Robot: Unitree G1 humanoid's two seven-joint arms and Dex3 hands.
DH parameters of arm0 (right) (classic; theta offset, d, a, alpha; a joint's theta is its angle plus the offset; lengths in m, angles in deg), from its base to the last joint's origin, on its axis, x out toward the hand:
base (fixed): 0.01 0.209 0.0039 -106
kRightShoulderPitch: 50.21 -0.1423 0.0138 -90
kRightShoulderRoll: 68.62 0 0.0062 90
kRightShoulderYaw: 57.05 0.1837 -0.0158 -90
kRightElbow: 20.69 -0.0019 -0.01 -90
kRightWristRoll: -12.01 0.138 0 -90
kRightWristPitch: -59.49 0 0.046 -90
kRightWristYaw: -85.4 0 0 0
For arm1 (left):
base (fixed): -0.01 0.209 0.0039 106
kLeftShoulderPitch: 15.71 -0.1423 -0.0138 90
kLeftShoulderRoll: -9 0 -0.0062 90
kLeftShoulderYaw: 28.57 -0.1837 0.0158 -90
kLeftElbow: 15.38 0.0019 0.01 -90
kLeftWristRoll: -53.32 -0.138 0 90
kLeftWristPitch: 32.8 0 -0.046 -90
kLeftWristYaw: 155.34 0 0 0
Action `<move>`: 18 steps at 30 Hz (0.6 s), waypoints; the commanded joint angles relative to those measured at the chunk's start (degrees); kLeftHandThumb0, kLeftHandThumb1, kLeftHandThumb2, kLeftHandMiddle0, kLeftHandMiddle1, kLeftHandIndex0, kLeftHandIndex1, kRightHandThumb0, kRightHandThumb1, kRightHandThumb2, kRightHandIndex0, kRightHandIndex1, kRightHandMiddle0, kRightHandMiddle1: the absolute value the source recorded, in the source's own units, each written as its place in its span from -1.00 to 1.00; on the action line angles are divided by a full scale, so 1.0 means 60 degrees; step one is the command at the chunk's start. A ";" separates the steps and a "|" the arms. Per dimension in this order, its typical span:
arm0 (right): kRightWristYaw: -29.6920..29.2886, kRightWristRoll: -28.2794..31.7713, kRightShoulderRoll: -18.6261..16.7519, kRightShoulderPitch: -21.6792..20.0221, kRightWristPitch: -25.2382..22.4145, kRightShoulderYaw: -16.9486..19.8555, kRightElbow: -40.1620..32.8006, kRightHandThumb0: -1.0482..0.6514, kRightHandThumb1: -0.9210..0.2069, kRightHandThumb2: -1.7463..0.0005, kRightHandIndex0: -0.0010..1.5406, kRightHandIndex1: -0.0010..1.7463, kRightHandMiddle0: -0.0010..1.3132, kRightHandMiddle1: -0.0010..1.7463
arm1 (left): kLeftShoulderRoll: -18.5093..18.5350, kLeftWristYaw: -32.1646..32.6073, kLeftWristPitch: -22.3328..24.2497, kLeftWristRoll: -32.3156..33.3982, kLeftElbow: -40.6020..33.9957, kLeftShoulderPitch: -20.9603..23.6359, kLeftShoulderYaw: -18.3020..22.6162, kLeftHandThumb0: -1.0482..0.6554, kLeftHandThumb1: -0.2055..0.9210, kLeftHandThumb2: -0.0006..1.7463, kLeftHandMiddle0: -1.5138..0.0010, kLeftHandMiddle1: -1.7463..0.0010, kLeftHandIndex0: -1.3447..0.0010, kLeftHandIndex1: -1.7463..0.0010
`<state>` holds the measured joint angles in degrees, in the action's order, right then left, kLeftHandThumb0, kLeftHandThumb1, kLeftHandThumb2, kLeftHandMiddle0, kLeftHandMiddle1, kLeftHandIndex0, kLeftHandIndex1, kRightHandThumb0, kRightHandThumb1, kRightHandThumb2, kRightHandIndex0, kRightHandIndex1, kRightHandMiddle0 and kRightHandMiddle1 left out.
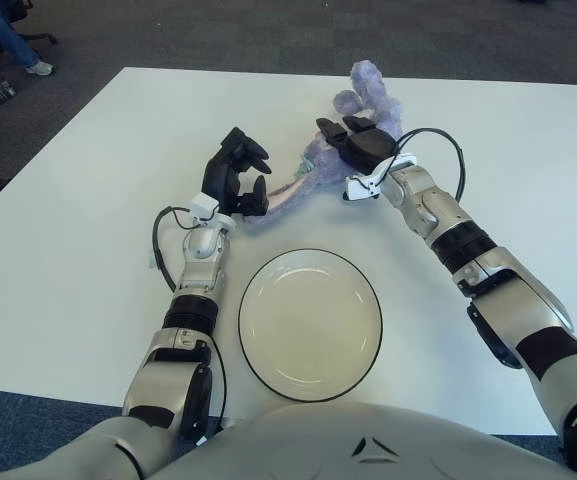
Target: Put the doll into the plate.
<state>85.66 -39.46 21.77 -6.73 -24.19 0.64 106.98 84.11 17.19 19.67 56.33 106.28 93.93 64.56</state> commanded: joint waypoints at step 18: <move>-0.3004 -0.0517 -0.0554 -0.0889 0.0699 -0.1193 0.3726 0.26 0.42 -0.52 -0.82 0.89 -1.00 0.86 | -0.0269 0.0026 -0.0169 -0.0081 0.0497 -0.1049 -0.0159 0.22 -0.04 0.50 0.35 -1.00 0.29 -1.00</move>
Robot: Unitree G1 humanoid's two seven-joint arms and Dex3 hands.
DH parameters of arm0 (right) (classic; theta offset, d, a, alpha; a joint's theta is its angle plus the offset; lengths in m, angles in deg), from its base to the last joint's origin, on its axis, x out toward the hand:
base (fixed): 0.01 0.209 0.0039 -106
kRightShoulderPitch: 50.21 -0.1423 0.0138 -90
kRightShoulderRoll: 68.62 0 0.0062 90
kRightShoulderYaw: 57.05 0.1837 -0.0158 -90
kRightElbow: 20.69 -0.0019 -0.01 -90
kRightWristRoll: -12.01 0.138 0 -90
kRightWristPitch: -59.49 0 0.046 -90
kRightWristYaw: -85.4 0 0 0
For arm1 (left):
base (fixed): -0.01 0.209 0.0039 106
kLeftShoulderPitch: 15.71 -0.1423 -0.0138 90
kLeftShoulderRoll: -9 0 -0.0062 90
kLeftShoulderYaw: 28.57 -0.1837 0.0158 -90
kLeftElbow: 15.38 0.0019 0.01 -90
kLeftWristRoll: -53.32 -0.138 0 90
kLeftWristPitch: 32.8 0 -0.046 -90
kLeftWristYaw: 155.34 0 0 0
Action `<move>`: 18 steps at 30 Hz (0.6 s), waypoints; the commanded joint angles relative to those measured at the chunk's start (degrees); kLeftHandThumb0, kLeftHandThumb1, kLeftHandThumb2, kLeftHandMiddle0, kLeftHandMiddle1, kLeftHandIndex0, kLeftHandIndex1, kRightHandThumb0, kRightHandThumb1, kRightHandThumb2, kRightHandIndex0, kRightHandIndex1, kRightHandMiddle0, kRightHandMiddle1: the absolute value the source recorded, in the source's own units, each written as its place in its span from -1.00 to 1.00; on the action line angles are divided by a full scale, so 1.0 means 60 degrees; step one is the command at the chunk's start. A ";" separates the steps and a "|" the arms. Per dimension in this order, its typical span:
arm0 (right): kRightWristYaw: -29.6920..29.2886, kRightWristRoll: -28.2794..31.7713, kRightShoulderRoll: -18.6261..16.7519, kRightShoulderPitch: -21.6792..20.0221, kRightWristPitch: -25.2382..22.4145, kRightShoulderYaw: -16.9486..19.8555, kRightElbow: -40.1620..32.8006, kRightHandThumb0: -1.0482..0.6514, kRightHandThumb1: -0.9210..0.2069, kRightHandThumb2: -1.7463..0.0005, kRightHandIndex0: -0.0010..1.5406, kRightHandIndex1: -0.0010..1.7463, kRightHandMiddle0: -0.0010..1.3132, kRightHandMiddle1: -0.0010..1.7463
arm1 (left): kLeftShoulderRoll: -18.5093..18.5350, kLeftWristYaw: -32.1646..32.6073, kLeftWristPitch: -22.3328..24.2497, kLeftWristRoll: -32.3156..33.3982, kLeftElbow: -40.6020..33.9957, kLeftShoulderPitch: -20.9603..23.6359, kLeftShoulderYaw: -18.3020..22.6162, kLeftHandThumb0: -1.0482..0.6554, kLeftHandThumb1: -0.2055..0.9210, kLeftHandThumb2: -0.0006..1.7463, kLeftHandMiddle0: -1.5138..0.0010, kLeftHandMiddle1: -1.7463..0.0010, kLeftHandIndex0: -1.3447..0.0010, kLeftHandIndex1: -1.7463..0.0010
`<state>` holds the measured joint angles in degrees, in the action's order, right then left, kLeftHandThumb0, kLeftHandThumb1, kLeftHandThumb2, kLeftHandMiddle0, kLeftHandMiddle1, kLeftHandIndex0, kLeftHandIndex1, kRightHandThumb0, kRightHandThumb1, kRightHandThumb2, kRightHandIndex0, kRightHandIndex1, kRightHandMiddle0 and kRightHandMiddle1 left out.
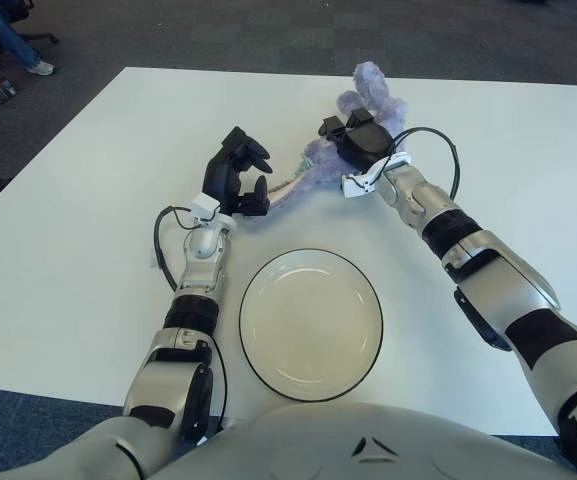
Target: Put the doll into the plate.
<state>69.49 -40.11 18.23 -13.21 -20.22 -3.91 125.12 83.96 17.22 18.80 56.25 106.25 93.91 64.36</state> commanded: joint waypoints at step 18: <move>-0.2930 -0.0396 0.0118 0.0242 0.0727 -0.0838 0.1509 0.23 0.44 -0.64 0.12 0.55 -0.04 1.00 | -0.0181 0.0047 0.0023 -0.0088 0.0385 -0.1087 -0.0185 0.22 -0.04 0.50 0.35 -1.00 0.29 -1.00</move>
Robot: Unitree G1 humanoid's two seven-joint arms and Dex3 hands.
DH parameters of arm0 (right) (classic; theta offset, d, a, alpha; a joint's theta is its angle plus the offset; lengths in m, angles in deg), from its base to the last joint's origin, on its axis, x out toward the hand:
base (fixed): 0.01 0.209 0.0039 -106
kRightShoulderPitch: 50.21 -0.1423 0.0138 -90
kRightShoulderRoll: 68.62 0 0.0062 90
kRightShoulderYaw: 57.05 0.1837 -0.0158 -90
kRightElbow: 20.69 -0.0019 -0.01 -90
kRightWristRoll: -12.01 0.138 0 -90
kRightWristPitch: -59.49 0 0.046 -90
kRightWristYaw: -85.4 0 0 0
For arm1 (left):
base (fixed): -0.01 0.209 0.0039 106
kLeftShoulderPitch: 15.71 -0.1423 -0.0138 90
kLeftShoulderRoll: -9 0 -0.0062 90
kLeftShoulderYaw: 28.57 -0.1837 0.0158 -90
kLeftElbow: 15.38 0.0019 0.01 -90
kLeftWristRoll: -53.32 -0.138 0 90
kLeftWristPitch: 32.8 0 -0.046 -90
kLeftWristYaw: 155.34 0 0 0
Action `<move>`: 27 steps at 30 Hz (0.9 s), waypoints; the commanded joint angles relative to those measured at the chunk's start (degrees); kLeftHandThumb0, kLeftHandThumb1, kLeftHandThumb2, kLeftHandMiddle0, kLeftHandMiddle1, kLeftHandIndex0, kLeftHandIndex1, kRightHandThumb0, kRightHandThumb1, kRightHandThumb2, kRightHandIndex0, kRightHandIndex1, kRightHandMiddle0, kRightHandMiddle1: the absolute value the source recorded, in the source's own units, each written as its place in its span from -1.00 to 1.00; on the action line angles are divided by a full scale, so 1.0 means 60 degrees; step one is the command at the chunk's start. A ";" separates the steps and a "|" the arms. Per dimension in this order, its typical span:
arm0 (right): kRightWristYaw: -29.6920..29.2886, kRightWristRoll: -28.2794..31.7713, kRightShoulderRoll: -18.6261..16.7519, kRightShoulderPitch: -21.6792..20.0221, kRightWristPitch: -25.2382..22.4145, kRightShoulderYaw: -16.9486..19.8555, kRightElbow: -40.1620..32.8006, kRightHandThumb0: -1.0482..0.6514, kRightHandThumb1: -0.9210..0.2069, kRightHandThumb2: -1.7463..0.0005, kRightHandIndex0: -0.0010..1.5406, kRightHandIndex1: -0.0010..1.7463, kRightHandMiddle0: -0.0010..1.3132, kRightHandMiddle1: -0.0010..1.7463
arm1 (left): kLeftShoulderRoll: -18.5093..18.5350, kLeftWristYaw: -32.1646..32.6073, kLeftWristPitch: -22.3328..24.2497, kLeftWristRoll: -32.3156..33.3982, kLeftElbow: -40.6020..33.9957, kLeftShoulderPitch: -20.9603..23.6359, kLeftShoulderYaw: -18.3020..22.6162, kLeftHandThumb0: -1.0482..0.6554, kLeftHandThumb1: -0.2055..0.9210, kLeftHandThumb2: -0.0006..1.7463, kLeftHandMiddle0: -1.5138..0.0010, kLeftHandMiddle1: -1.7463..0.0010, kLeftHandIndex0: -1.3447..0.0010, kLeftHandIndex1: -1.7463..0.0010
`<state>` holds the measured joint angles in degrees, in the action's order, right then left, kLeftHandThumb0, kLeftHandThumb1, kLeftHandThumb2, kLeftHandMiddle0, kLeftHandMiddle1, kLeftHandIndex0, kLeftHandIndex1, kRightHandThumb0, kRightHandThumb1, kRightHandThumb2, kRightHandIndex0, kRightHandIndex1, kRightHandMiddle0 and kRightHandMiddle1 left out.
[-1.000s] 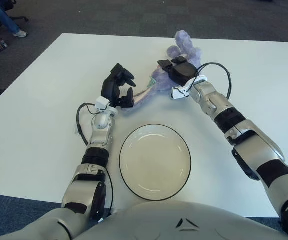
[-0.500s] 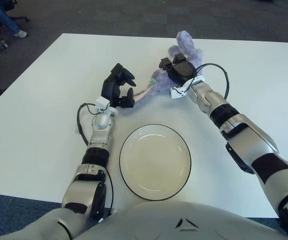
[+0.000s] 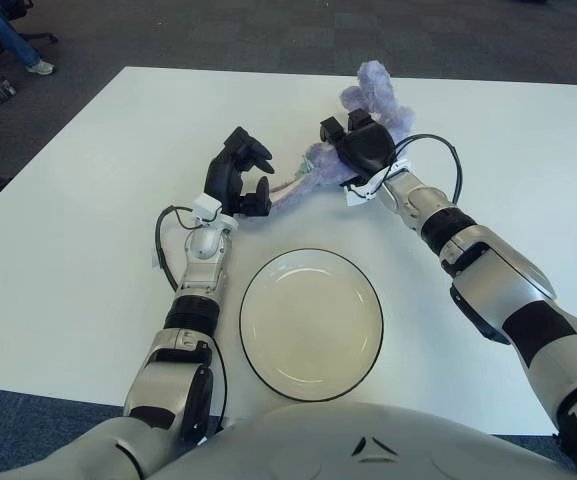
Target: Put the doll into the plate.
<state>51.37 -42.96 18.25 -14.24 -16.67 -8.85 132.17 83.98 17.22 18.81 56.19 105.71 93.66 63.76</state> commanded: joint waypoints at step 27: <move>-0.1647 0.0728 0.0650 0.1231 0.0891 0.0594 -0.0539 0.23 0.36 -0.71 -0.02 0.92 -0.23 1.00 | -0.0208 -0.0094 0.0143 0.0122 0.0457 -0.1034 -0.0086 0.22 -0.03 0.49 0.36 -1.00 0.30 -1.00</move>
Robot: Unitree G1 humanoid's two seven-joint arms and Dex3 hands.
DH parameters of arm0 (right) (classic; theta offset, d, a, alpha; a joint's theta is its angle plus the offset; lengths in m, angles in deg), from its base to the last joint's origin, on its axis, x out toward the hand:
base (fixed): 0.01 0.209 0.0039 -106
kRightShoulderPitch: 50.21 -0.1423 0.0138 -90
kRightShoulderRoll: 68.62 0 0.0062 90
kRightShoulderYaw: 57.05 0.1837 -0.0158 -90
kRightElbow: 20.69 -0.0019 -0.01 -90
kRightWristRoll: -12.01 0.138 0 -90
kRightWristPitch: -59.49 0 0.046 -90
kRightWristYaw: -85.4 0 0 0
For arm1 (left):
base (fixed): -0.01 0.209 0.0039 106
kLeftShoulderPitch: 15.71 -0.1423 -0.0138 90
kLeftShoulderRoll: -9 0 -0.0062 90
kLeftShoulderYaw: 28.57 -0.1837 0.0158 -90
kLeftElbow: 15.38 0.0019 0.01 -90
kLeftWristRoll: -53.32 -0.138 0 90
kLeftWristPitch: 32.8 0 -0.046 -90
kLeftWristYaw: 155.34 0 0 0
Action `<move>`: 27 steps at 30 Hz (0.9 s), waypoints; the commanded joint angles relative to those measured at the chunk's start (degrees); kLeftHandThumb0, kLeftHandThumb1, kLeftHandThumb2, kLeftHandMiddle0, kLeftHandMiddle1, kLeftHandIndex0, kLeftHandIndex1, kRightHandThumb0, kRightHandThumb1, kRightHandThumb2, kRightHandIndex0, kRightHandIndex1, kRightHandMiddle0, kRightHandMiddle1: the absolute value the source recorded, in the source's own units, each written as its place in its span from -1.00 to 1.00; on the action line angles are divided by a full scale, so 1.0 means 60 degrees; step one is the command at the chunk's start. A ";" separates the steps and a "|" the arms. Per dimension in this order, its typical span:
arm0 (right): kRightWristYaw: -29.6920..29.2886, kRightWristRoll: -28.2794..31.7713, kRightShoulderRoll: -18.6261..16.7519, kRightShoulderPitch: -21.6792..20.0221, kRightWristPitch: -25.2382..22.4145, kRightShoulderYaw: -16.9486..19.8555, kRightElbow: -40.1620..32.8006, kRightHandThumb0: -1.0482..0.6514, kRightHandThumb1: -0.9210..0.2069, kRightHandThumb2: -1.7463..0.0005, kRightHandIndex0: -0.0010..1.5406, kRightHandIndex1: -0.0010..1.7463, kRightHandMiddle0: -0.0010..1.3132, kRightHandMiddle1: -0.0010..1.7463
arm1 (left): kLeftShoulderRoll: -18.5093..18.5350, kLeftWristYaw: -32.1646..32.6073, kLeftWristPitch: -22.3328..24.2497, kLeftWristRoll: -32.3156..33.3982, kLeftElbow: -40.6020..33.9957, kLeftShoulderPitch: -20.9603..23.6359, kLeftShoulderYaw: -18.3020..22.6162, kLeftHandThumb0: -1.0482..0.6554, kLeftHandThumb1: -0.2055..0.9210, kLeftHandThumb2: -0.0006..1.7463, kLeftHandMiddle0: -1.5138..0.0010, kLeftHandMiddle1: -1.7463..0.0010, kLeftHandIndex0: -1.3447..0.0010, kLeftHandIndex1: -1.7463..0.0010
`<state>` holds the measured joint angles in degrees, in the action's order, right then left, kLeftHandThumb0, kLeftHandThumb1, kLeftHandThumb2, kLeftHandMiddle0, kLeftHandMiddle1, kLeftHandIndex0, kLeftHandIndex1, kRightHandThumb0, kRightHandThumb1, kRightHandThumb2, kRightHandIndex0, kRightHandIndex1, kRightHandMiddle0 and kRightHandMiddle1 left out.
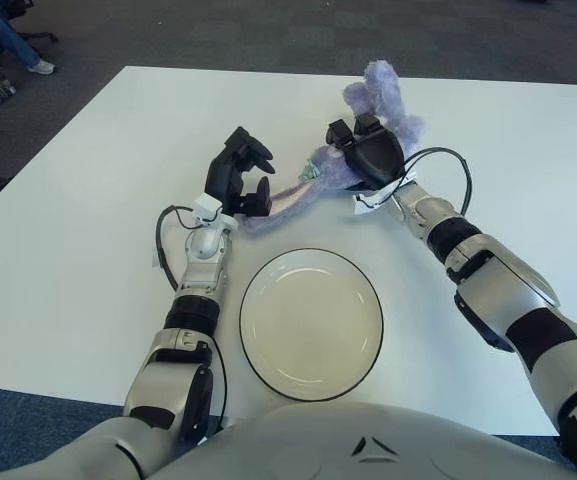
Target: Put the doll into the plate.
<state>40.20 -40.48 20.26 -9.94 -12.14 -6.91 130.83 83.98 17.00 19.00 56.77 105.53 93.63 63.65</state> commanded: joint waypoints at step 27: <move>0.1410 0.1222 0.1186 0.2652 -0.0235 0.2640 -0.4778 0.23 0.30 -0.67 -0.23 1.00 -0.10 0.97 | -0.0160 0.0096 -0.0179 -0.0170 0.0802 -0.0893 -0.0078 0.22 -0.03 0.49 0.36 -1.00 0.30 -1.00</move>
<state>47.94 -34.19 26.85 4.68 -13.09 7.22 105.09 84.08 17.02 18.87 56.90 106.16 93.85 63.66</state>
